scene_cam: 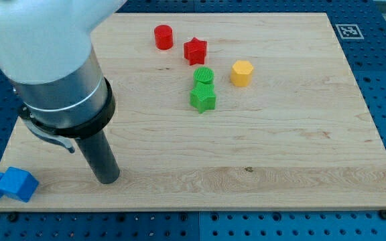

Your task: Slide the yellow heart diagonally to the blue cube

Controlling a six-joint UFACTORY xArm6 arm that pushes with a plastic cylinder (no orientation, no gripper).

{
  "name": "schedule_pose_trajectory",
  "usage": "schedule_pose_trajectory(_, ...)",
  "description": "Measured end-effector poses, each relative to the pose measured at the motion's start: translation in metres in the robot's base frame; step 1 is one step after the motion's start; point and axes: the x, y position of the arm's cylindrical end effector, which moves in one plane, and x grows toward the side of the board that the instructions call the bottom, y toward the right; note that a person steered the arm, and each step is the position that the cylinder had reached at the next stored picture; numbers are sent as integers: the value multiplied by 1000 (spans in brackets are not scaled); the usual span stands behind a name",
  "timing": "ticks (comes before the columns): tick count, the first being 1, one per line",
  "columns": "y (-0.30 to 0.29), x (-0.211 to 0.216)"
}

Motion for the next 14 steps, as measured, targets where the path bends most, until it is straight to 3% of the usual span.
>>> schedule_pose_trajectory(1,0,0)
schedule_pose_trajectory(4,-3,-96)
schedule_pose_trajectory(6,24,-121)
schedule_pose_trajectory(9,26,-202)
schedule_pose_trajectory(11,-40,-200)
schedule_pose_trajectory(14,-54,-98)
